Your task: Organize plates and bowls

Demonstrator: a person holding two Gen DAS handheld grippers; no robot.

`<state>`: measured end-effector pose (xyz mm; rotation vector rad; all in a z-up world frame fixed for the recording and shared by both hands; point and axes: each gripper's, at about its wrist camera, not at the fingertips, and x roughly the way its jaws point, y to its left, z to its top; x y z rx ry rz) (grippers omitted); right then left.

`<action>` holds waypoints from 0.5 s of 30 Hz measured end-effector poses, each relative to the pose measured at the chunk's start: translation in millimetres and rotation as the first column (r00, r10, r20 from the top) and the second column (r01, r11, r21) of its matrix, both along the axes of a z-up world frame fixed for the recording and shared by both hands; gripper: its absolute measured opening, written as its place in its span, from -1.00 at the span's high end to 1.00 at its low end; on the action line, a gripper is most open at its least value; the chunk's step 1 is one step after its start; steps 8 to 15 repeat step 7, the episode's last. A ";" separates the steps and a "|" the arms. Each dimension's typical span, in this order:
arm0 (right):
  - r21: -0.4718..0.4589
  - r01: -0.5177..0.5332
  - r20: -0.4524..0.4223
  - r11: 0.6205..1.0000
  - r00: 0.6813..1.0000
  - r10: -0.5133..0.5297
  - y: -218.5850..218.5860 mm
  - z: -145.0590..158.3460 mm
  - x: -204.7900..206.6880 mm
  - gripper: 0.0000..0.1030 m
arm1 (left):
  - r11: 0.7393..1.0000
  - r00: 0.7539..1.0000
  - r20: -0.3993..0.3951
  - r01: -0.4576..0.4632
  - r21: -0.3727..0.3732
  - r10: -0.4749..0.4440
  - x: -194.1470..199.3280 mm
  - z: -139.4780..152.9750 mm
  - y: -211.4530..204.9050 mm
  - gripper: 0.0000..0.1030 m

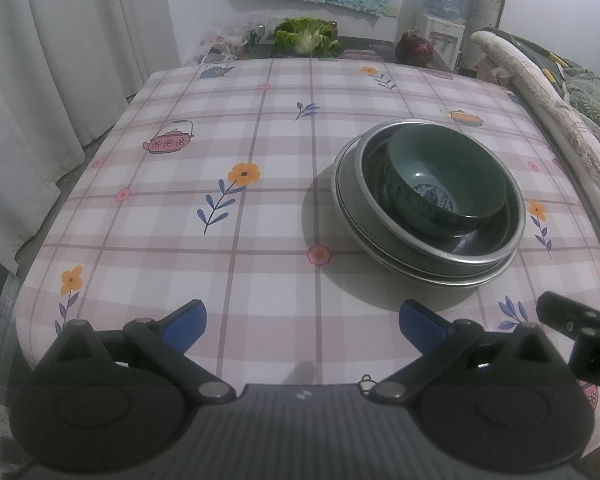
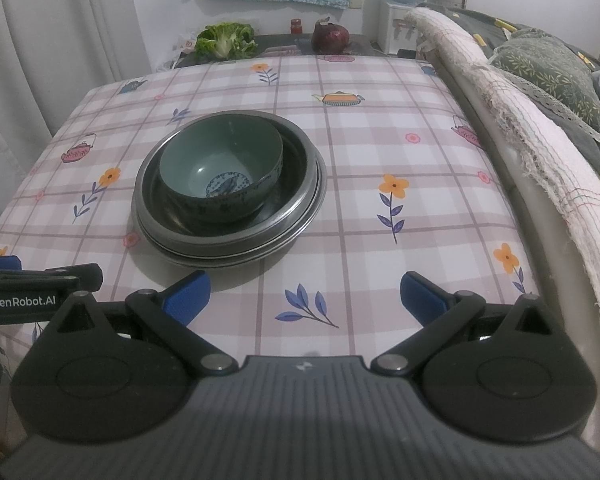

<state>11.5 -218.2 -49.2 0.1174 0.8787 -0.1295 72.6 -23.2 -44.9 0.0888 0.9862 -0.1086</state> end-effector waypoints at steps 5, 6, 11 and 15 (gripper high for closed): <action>0.001 0.000 -0.002 1.000 1.000 0.000 0.0 -1.1 -0.2 -0.98 | 1.000 1.000 -0.001 0.000 0.000 0.000 0.0 -0.2 0.0 -1.00; 0.001 -0.001 -0.001 1.000 1.000 0.001 -0.4 -1.1 0.0 -0.98 | 1.000 1.000 -0.001 0.000 0.000 0.000 0.0 -0.2 0.1 -1.00; 0.001 -0.001 -0.002 1.000 1.000 0.001 0.2 -1.1 -0.3 -0.98 | 1.000 1.000 0.000 0.000 0.000 0.000 0.0 -0.1 0.3 -1.00; 0.001 -0.001 -0.002 1.000 1.000 0.001 0.2 -1.1 -0.3 -0.98 | 1.000 1.000 0.000 0.000 0.000 0.000 0.0 -0.1 0.3 -1.00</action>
